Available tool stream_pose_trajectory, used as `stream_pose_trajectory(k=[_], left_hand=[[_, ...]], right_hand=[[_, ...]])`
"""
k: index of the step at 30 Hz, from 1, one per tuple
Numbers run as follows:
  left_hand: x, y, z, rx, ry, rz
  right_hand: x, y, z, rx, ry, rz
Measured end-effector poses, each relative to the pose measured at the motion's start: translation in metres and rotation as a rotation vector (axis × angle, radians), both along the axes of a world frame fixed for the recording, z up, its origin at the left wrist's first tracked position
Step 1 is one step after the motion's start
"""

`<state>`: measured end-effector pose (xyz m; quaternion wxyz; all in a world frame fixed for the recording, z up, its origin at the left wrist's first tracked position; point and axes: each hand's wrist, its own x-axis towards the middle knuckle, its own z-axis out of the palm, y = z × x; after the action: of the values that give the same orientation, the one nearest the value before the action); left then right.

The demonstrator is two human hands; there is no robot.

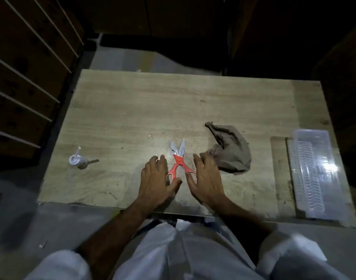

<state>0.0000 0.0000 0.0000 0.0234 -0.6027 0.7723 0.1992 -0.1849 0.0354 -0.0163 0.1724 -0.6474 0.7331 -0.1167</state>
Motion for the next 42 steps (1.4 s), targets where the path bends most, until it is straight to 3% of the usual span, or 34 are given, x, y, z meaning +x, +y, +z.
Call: stream_pose_trajectory(k=[5,14,18,24,27,42], left_hand=[[-0.004,0.009,-0.009,0.075,-0.028,0.075],[-0.016,-0.001,-0.005,0.147,-0.025,0.117],[-0.013,-0.003,-0.004,0.212,0.073,0.146],[-0.011,0.004,0.005,0.213,0.171,0.122],[-0.014,0.010,0.019,0.194,0.206,0.206],[-0.023,0.014,0.057,0.093,0.076,0.370]], right_hand=[[0.004,0.014,-0.008,0.058,-0.092,-0.046],[0.011,0.013,-0.009,0.179,-0.089,-0.053],[0.011,0.013,-0.007,0.199,-0.109,-0.078],[0.009,0.024,-0.003,0.122,-0.214,-0.068],[0.011,0.031,0.006,0.060,-0.295,-0.091],[0.011,0.045,0.041,-0.106,-0.605,-0.113]])
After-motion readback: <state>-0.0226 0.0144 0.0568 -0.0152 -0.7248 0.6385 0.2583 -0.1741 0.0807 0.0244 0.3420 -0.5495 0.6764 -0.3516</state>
